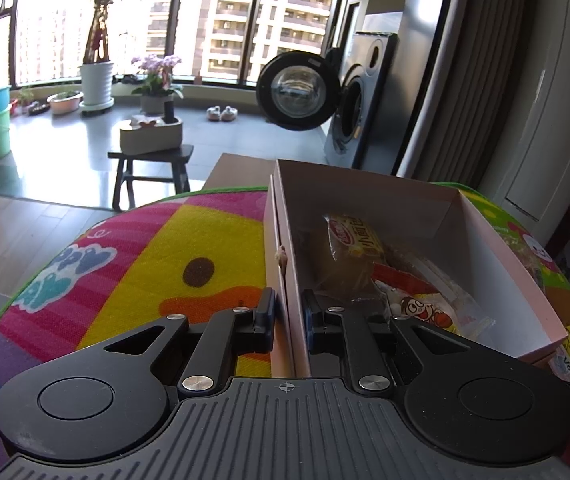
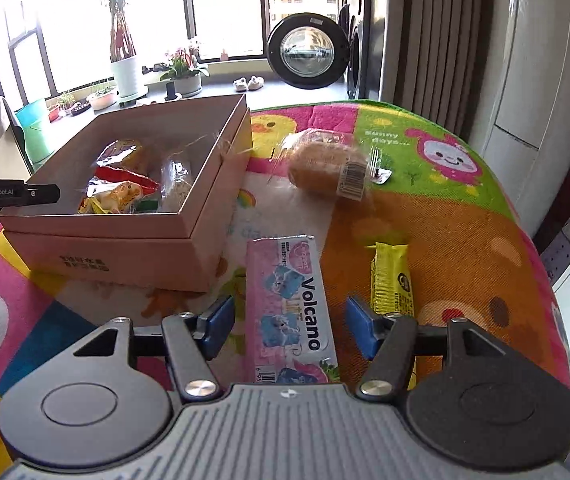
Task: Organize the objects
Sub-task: 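Grasp the pink Volcano package with the right gripper, then carry the Volcano package into the pink box and open the right gripper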
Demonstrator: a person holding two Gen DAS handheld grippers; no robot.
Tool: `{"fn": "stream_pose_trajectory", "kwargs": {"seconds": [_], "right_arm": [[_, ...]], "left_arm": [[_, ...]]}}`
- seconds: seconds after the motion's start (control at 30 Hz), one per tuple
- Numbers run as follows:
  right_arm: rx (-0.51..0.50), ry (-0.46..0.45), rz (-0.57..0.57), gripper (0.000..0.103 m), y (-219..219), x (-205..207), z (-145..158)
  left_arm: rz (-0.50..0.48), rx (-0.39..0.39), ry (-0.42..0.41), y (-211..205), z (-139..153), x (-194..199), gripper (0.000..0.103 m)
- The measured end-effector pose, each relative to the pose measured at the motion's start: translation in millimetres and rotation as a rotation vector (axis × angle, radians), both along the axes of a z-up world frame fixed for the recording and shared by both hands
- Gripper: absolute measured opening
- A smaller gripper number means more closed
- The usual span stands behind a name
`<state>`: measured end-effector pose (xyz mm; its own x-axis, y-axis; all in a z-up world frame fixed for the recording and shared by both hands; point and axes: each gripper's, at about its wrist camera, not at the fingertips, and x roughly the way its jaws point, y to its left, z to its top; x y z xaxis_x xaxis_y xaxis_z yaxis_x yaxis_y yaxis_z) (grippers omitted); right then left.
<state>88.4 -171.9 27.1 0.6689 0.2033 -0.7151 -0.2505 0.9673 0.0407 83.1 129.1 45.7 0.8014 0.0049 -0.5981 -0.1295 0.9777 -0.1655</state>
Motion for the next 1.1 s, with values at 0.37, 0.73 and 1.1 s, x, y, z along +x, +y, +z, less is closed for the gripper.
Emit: {"fn": "stream_pose_trajectory", "kwargs": {"seconds": [0.37,0.73,1.1], "right_arm": [[-0.025,0.065,0.063,0.043,0.1,-38.2,27.3],[0.246,-0.191,0.124,0.043,38.6,11.9,133.5],[0.135,-0.009,0.101,0.044,108.0,82.5,33.4]], "left_arm": [[-0.001,-0.012,-0.009,-1.0,-1.6,-0.5,0.017],[-0.006,-0.015,-0.01,0.3,-2.9,0.8,0.017],[-0.007,-0.014,-0.009,-0.3,-3.7,1.8,0.017]]}}
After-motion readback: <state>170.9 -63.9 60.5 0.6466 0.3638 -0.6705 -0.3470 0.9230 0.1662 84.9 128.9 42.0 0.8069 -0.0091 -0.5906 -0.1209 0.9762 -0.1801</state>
